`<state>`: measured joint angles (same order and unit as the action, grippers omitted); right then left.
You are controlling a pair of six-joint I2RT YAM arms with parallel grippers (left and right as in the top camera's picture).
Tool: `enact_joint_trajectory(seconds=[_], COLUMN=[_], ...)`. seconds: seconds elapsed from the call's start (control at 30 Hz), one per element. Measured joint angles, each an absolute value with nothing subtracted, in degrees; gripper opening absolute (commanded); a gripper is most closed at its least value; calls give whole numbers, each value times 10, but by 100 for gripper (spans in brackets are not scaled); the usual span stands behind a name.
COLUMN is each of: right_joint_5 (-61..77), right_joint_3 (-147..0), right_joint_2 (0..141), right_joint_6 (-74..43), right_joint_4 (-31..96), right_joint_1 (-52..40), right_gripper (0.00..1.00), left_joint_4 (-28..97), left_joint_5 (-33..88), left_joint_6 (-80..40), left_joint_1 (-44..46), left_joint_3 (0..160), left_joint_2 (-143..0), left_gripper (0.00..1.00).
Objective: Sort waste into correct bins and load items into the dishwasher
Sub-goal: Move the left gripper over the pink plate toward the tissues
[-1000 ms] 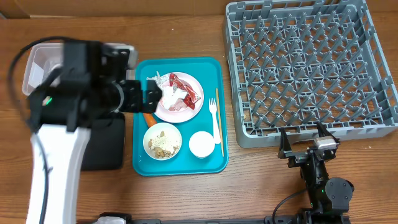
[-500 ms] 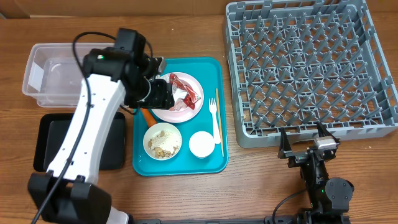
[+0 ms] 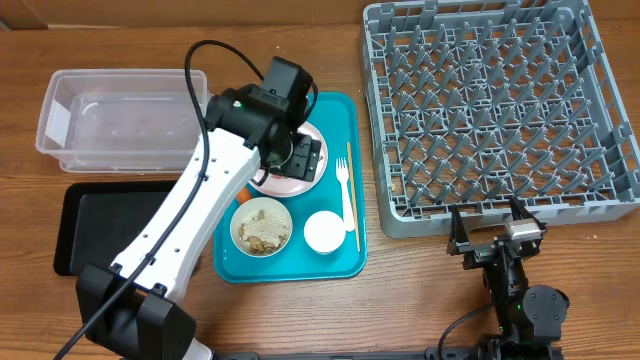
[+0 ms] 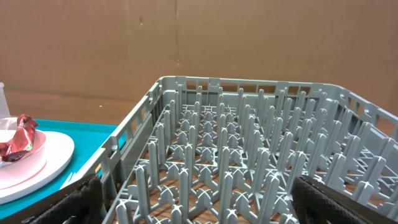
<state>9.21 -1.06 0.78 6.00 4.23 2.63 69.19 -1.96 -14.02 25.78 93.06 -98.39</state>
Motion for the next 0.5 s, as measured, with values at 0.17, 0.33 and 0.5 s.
enact_joint_trajectory(seconds=[0.17,0.33,0.5], right_joint_5=[92,92,92], right_joint_3=[-11,-11,-11], right_joint_2=[8,8,8], right_joint_6=[60,60,60], right_joint_4=[43,43,43], right_joint_1=[26,26,26], right_gripper=[100,100,100], left_joint_4=[701,705,703], left_joint_5=[-29,-30,-30], left_joint_6=[-149,-150,-149], left_joint_1=[258,258,258], left_joint_3=[931,931,931], left_joint_2=[-984,-984,-984], left_gripper=[35,11,4])
